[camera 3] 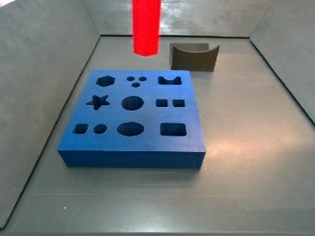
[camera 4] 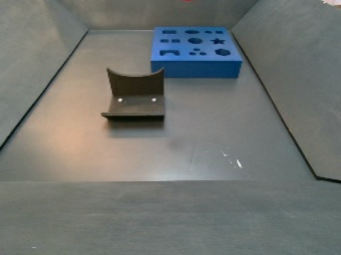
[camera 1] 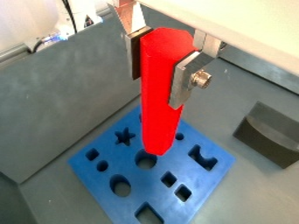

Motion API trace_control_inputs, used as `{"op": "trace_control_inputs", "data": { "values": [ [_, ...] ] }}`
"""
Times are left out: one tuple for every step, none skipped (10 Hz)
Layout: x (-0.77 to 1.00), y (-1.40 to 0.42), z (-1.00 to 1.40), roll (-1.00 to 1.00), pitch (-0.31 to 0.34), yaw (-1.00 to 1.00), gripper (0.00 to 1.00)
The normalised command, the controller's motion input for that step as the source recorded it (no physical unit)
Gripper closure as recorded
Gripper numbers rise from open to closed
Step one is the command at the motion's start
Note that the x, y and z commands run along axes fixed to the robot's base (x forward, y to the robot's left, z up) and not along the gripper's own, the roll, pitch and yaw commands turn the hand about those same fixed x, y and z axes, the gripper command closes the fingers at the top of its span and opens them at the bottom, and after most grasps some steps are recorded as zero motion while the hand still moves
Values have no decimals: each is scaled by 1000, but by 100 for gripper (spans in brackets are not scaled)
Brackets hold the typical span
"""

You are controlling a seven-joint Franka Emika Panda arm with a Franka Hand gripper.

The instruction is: Insert the hexagon object.

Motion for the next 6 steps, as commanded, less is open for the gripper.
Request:
{"op": "trace_control_inputs", "data": {
  "values": [
    [-906,860,-1000,-4,-67,0,100],
    [-880,886,-1000,-14,-93,0,100],
    [-857,903,-997,-21,-99,0,100],
    [-843,886,-923,-116,-103,0,100],
    [-760,483,-466,-220,-314,0,100],
    [-637,291,-211,-266,-429,0,100]
  ]
}}
